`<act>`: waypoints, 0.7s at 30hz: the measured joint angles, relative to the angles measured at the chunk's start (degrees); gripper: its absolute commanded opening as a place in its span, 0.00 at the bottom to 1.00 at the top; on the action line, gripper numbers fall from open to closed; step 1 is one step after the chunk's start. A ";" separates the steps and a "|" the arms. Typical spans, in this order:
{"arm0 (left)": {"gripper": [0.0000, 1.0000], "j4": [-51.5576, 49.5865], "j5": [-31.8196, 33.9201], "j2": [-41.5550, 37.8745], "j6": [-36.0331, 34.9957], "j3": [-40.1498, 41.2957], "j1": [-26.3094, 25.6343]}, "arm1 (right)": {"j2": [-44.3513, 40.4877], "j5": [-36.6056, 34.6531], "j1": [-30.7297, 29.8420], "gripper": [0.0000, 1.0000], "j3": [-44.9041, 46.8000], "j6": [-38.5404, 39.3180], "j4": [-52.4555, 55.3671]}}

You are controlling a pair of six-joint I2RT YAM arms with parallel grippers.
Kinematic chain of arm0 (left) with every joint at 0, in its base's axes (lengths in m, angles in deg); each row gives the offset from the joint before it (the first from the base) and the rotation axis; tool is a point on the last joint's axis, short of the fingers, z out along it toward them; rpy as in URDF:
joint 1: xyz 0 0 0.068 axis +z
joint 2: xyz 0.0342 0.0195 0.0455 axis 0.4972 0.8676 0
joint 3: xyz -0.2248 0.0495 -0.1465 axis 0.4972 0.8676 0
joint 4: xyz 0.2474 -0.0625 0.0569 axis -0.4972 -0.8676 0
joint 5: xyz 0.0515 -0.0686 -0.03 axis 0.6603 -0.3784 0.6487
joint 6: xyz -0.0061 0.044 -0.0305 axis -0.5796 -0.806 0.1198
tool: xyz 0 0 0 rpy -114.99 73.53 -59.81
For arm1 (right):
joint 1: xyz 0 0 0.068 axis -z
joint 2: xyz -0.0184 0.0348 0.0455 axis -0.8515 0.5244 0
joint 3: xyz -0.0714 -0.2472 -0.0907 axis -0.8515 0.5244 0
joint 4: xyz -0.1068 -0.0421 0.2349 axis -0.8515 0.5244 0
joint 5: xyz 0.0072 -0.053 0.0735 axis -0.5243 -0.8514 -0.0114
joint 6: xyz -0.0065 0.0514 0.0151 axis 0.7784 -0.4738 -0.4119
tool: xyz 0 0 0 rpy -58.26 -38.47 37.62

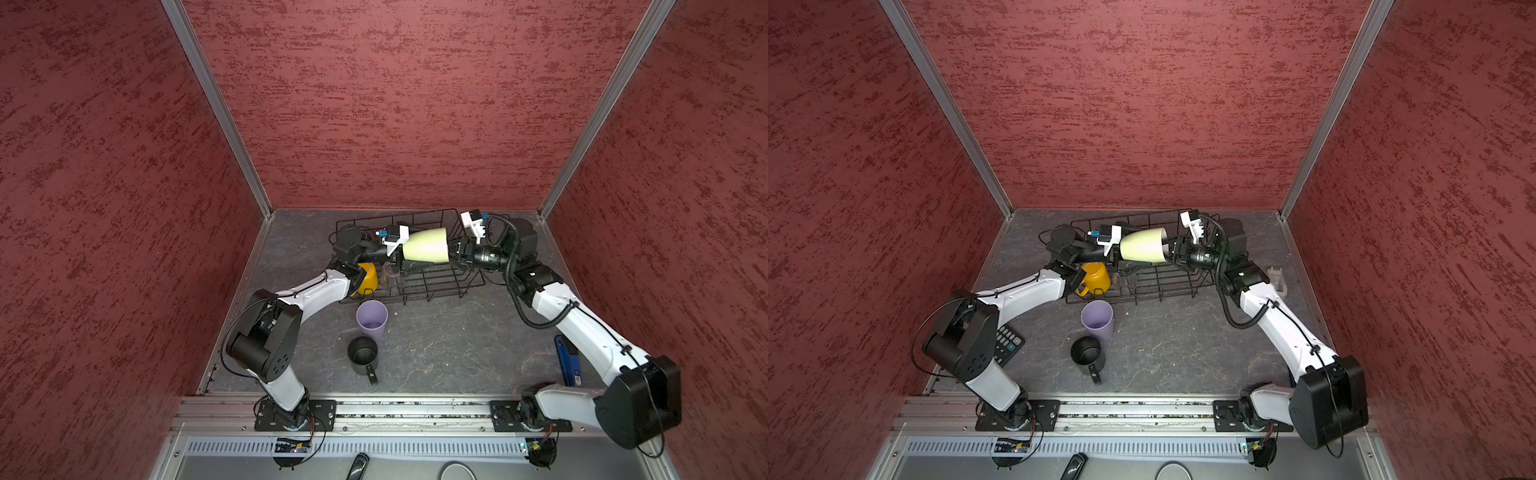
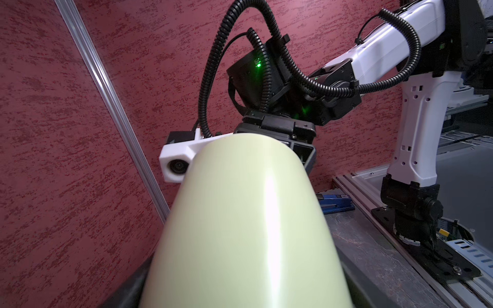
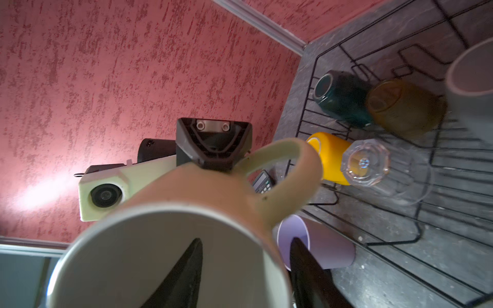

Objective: Load cups into a dish rack
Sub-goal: Place the cup upside down at the dish rack.

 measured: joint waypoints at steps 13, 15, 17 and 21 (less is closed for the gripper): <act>0.00 -27.80 10.47 -1.20 2.89 -11.13 0.20 | -8.44 -29.94 8.02 0.96 -6.95 15.87 20.83; 0.00 -34.10 12.11 -1.01 3.39 -14.88 0.22 | -9.29 -33.68 8.37 0.98 -7.26 17.55 22.10; 0.00 -40.04 13.64 -0.13 3.85 -19.10 0.20 | -9.64 -36.46 8.59 0.99 -7.41 18.82 22.73; 0.00 -49.99 16.24 2.56 4.96 -25.99 0.20 | -9.55 -39.41 8.83 0.99 -7.82 20.65 24.13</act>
